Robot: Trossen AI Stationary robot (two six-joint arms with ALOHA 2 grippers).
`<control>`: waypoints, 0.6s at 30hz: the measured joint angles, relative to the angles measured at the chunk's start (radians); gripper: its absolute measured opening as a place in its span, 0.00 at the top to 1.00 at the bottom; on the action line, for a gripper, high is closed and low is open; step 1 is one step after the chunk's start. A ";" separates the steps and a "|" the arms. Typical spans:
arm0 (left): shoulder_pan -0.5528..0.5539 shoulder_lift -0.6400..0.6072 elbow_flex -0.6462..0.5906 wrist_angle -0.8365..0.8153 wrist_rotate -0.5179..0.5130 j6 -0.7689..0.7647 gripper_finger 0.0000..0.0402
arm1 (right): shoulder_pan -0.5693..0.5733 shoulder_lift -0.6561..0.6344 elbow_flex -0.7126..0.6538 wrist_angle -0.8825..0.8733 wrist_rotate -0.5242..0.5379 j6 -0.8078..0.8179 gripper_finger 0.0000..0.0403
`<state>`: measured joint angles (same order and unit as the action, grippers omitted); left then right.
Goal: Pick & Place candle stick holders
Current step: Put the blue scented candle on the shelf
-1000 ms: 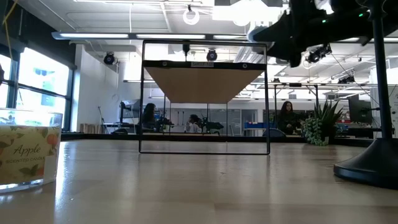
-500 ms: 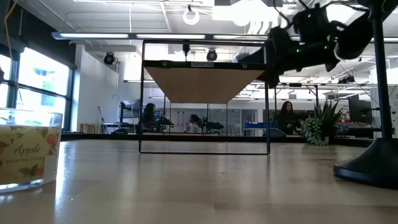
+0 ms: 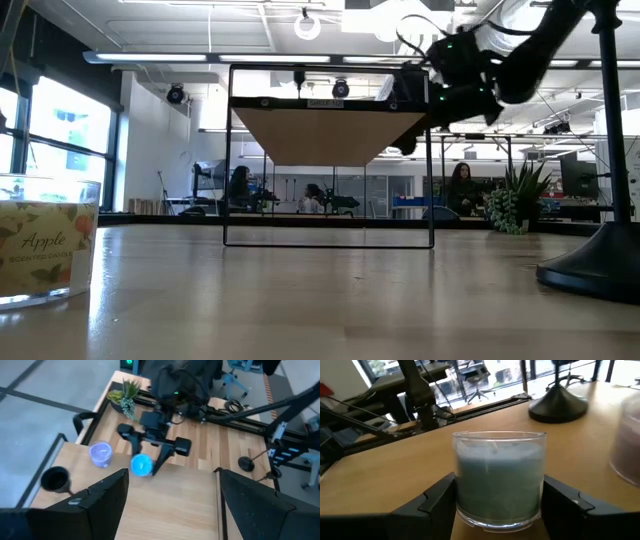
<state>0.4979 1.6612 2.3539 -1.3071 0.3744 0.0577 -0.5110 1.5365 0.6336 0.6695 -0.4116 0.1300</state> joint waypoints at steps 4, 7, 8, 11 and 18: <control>0.000 0.005 0.002 -0.003 0.059 -0.002 0.23 | 0.000 0.028 0.048 -0.053 -0.009 -0.022 0.44; -0.001 0.007 0.002 -0.002 0.062 -0.009 0.23 | -0.005 0.025 0.042 -0.054 -0.013 -0.021 0.44; -0.001 0.007 0.002 -0.003 0.064 -0.010 0.23 | -0.007 0.020 0.040 -0.062 -0.015 -0.017 0.44; -0.001 0.006 0.002 -0.003 0.065 -0.020 0.23 | -0.014 0.014 0.040 -0.093 -0.015 -0.017 0.44; -0.001 0.006 0.002 0.004 0.061 -0.020 0.23 | -0.013 0.014 0.039 -0.106 -0.007 -0.017 0.40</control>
<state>0.4973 1.6672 2.3558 -1.3033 0.4358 0.0380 -0.5243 1.5501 0.6731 0.5635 -0.4191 0.1134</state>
